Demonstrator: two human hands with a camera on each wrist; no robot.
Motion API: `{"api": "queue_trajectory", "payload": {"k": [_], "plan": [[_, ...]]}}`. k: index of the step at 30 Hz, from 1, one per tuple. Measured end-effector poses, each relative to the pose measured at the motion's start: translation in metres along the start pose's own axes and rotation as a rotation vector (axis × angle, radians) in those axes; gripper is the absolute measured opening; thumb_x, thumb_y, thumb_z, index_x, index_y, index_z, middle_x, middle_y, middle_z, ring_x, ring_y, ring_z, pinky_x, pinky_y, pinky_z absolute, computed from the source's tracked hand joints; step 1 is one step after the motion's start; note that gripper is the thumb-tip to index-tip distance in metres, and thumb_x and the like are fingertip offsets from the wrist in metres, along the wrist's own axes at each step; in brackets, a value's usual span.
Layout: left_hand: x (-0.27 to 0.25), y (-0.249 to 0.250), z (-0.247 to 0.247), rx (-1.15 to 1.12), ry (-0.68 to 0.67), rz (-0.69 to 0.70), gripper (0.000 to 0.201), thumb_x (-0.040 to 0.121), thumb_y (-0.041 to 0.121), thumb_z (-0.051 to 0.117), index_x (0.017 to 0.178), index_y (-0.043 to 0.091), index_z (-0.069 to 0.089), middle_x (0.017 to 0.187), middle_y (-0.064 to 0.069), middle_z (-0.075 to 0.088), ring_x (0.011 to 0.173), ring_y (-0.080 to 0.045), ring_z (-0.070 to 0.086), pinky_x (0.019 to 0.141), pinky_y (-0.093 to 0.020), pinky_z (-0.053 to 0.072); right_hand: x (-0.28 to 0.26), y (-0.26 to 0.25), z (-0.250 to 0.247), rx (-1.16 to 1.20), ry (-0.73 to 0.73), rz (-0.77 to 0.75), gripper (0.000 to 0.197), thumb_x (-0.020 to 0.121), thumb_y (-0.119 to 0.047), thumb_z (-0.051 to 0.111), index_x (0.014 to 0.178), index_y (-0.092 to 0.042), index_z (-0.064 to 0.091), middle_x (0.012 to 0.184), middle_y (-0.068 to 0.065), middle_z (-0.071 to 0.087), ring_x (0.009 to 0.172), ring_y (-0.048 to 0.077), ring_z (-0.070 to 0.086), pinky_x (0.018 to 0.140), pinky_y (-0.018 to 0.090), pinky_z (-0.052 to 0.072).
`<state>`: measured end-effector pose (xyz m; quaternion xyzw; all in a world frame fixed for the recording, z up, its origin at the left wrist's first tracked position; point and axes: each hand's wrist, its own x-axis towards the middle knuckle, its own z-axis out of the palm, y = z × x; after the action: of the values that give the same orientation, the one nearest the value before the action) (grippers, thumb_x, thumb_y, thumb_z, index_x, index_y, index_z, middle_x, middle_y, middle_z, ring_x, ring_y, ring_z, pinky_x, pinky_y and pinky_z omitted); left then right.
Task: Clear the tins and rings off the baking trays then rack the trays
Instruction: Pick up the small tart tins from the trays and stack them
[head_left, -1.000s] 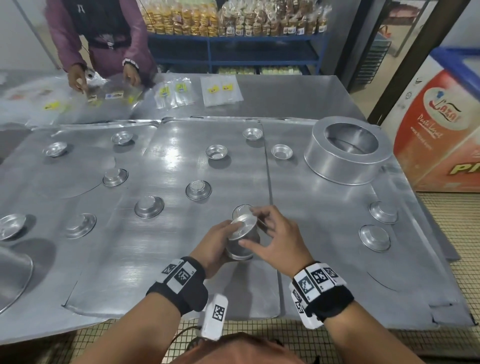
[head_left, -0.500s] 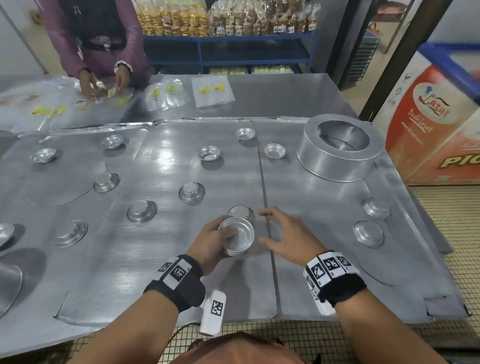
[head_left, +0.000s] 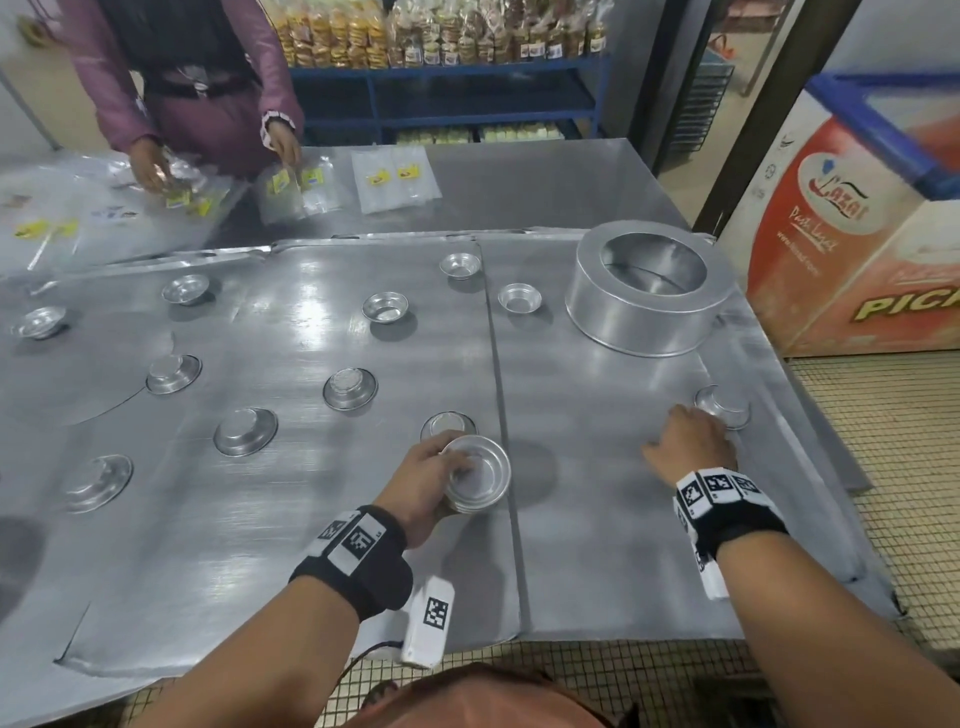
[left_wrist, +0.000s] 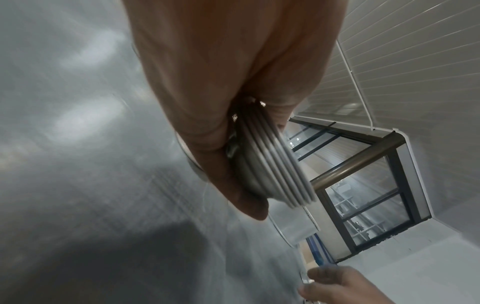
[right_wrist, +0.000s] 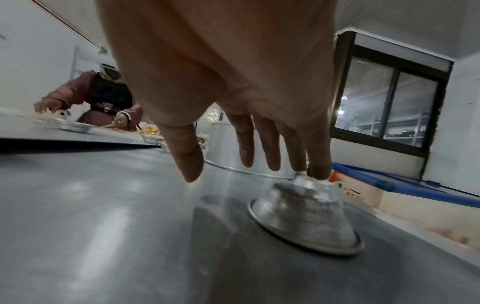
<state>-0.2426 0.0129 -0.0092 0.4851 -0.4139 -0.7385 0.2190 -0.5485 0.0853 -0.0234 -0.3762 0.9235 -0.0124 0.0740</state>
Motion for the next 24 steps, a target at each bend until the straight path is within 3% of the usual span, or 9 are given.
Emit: {"api": "queue_trajectory", "payload": {"k": [5, 9, 12, 17, 20, 24], "plan": [[0.004, -0.001, 0.008, 0.0, -0.012, -0.001, 0.03, 0.091, -0.006, 0.051, 0.113, 0.003, 0.067, 0.094, -0.01, 0.064, 0.085, -0.027, 0.058, 0.094, -0.062, 0.049, 0.01, 0.017, 0.011, -0.026, -0.096, 0.107, 0.056, 0.073, -0.035, 0.059, 0.116, 0.0, 0.063, 0.118, 0.023, 0.058, 0.11, 0.038, 0.056, 0.088, 0.036, 0.049], [0.004, -0.003, 0.012, 0.003, -0.013, 0.002, 0.028, 0.091, -0.005, 0.05, 0.112, 0.003, 0.067, 0.094, -0.011, 0.064, 0.086, -0.028, 0.058, 0.096, -0.066, 0.047, 0.012, 0.025, 0.011, -0.101, -0.094, 0.115, 0.027, 0.081, -0.019, 0.061, 0.103, -0.007, 0.069, 0.112, 0.019, 0.062, 0.109, 0.037, 0.052, 0.096, 0.04, 0.046], [0.004, -0.004, 0.014, -0.007, -0.012, 0.003, 0.03, 0.091, -0.006, 0.05, 0.111, 0.007, 0.068, 0.093, -0.01, 0.063, 0.083, -0.025, 0.058, 0.093, -0.06, 0.05, 0.015, 0.033, 0.017, -0.07, -0.065, 0.145, 0.022, 0.082, -0.019, 0.06, 0.099, -0.012, 0.07, 0.106, 0.014, 0.066, 0.107, 0.036, 0.051, 0.095, 0.039, 0.045], [0.001, -0.006, 0.015, -0.023, -0.021, 0.003, 0.03, 0.092, -0.005, 0.05, 0.109, 0.011, 0.069, 0.092, -0.008, 0.063, 0.078, -0.022, 0.058, 0.083, -0.046, 0.052, 0.011, 0.03, 0.017, 0.066, 0.052, 0.202, 0.03, 0.085, -0.019, 0.062, 0.112, -0.007, 0.06, 0.119, 0.02, 0.058, 0.111, 0.043, 0.051, 0.09, 0.045, 0.045], [0.0, -0.007, 0.015, -0.022, -0.023, 0.0, 0.031, 0.092, -0.005, 0.049, 0.109, 0.012, 0.069, 0.093, -0.008, 0.064, 0.079, -0.021, 0.058, 0.079, -0.041, 0.053, 0.008, 0.029, 0.018, 0.16, 0.104, 0.09, 0.029, 0.083, -0.011, 0.065, 0.109, -0.001, 0.058, 0.115, 0.025, 0.053, 0.099, 0.047, 0.057, 0.083, 0.045, 0.05], [-0.001, -0.008, 0.013, -0.02, -0.026, -0.003, 0.033, 0.092, -0.006, 0.049, 0.112, 0.01, 0.069, 0.095, -0.009, 0.063, 0.081, -0.023, 0.057, 0.073, -0.038, 0.055, -0.006, 0.017, 0.018, 0.301, 0.191, -0.081, 0.053, 0.071, -0.016, 0.08, 0.118, -0.004, 0.058, 0.12, 0.024, 0.043, 0.105, 0.046, 0.05, 0.095, 0.044, 0.044]]}}
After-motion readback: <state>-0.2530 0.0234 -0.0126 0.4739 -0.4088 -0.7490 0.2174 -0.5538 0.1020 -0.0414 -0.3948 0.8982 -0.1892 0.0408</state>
